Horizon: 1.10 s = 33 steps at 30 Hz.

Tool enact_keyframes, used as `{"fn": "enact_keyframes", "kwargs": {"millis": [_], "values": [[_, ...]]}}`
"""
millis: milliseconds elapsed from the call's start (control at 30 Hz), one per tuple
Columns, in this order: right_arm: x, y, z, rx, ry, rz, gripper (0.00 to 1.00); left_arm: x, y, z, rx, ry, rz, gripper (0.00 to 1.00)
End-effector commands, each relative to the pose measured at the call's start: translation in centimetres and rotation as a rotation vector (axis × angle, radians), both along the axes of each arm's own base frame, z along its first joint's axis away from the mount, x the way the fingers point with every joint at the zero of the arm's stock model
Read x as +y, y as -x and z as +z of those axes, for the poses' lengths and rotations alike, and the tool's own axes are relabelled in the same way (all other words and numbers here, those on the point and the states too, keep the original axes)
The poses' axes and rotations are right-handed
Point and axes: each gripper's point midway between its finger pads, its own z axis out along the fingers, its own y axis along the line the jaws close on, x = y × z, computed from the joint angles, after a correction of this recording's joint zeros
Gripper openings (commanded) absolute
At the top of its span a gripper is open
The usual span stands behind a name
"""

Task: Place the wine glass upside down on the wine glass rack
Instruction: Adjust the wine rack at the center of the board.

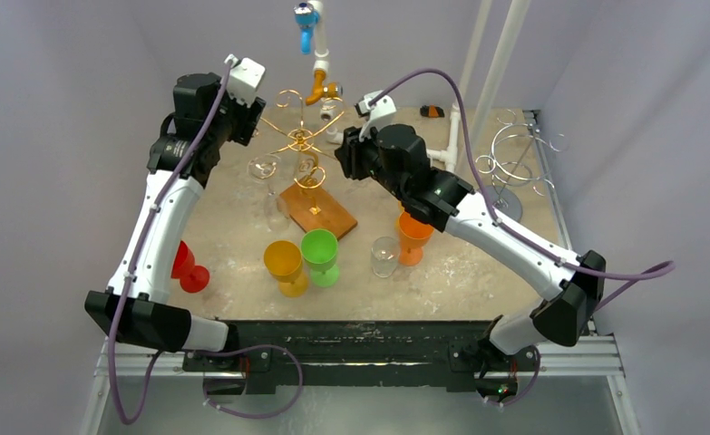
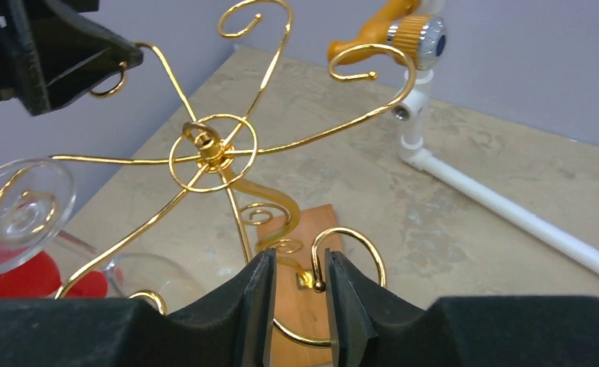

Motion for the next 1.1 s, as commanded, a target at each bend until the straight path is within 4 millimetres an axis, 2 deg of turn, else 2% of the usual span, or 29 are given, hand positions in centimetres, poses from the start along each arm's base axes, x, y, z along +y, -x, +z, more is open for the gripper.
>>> {"fn": "enact_keyframes", "kwargs": {"millis": [0,433,567,833,1067], "values": [[2.9,3.1,-3.2,0.112,-0.005,0.120,0.35,0.1,-1.4,-1.2,0.024,-0.010,0.018,0.61],[4.2,6.2,-4.9,0.157,-0.030,0.174,0.34,0.0,-2.4,-1.2,0.011,-0.010,0.024,0.61],[4.0,6.6,-5.2,0.161,-0.030,0.167,0.34,-0.1,-3.0,-1.0,0.008,-0.009,0.022,0.61],[3.6,7.1,-4.1,0.149,-0.053,0.170,0.35,-0.5,-3.9,-0.9,0.006,0.000,0.014,0.61],[3.8,7.5,-3.7,0.146,-0.053,0.177,0.38,-0.9,-4.2,-0.4,-0.003,0.013,-0.001,0.66]]}}
